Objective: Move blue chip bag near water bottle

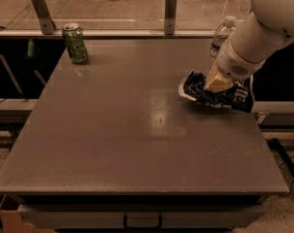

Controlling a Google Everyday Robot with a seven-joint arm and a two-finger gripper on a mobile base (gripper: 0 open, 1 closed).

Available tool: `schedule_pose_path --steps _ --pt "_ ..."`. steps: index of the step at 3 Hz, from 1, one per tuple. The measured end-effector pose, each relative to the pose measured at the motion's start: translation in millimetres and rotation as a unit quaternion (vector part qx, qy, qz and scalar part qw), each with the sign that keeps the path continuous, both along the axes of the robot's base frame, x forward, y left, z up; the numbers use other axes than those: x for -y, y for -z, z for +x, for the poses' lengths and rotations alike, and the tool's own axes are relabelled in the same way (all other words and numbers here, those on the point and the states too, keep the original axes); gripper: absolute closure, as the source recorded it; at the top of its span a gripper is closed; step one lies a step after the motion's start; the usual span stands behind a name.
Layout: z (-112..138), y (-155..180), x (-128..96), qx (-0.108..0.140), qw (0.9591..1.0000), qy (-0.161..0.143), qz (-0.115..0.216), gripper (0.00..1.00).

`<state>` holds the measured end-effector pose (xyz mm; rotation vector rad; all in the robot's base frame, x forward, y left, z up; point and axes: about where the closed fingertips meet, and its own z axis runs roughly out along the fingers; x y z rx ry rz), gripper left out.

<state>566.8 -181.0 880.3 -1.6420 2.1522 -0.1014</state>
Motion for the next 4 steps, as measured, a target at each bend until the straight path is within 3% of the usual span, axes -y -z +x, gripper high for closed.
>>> schedule_pose_path --steps 2,3,4 --pt "3 3 2 -0.002 1.0000 0.003 0.002 0.13" --pt "3 2 2 0.000 1.0000 0.003 0.001 0.00" --pt "-7 -10 0 0.010 0.9999 0.004 0.001 0.00"
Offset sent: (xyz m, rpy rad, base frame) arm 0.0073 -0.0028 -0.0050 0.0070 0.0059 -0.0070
